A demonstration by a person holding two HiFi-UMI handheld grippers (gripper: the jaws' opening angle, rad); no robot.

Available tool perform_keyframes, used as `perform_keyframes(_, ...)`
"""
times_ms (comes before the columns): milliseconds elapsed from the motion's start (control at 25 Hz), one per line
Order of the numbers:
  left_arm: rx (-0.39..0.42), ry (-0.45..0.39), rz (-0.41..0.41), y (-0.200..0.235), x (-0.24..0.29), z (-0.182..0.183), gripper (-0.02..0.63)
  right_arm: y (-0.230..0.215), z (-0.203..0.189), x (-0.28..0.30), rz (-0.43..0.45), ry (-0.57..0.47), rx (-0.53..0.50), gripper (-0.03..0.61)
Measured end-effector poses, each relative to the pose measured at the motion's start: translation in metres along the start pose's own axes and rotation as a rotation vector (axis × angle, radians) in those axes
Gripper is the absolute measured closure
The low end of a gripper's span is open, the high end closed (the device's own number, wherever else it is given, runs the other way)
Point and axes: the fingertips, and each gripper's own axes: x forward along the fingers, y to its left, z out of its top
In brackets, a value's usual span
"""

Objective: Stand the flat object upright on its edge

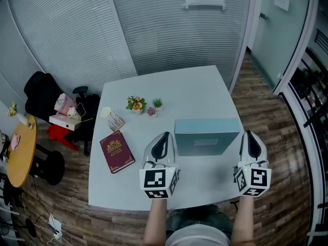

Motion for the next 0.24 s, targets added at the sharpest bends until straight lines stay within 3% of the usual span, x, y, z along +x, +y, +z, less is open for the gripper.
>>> perform_keyframes(240,0.005,0.003,0.002,0.0006,0.0013,0.0022,0.614,0.001,0.0031,0.0021,0.0,-0.002,0.0,0.554)
